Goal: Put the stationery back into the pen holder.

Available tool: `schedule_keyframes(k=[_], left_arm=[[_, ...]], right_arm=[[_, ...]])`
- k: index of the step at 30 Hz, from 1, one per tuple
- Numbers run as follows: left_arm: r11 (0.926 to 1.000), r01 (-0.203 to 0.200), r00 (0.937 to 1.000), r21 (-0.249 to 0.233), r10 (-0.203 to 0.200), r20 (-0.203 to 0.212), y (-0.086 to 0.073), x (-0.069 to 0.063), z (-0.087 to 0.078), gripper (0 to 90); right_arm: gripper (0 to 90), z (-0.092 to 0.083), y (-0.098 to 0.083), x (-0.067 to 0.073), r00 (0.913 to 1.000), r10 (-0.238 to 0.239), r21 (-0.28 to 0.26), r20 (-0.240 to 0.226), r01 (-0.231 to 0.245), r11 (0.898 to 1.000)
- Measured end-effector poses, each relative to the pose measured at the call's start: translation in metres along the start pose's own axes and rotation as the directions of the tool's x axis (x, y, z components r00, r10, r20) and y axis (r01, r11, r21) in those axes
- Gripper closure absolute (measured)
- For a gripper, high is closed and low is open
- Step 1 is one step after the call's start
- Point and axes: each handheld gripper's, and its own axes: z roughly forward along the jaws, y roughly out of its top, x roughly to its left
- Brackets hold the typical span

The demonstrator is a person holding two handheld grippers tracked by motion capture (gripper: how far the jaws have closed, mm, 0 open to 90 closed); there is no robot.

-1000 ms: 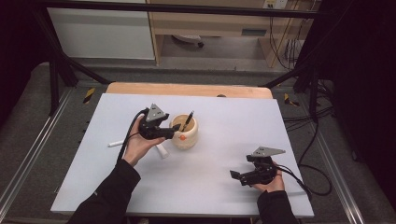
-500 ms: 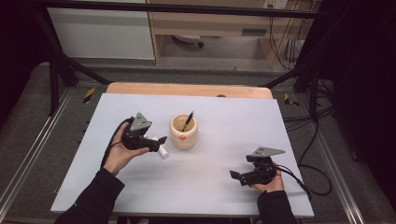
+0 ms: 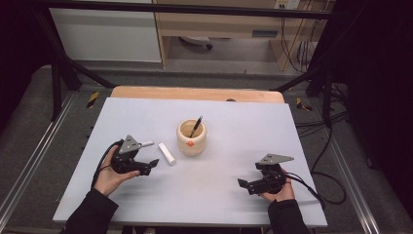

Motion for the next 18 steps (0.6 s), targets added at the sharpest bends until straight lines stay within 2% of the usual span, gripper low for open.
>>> schedule_keyframes(k=[10, 13, 15, 18], left_arm=[[0.9999, 0.015, 0.9999, 0.005, -0.016, 0.004, -0.027, 0.006, -0.011, 9.0], [0.9998, 0.019, 0.9998, 0.01, -0.019, 0.007, -0.031, 0.007, -0.012, 8.3], [0.9997, 0.021, 0.9997, 0.008, -0.021, 0.012, -0.033, 0.008, -0.013, 8.0], [0.9996, 0.022, 0.9997, 0.017, -0.023, 0.013, -0.038, 0.008, -0.015, 7.5]], right_arm=[[0.5, 0.009, 0.007, 0.014, 0.999, -0.03, 0.048, 0.033, 0.028, 0.998], [0.5, 0.012, 0.01, 0.021, 0.9996, -0.019, 0.052, 0.022, 0.018, 0.998], [0.5, 0.014, 0.013, 0.025, 0.9992, -0.027, 0.06, 0.03, 0.025, 0.998], [0.5, 0.016, 0.015, 0.03, 0.998, -0.06, 0.069, 0.017, 0.059, 0.996]])
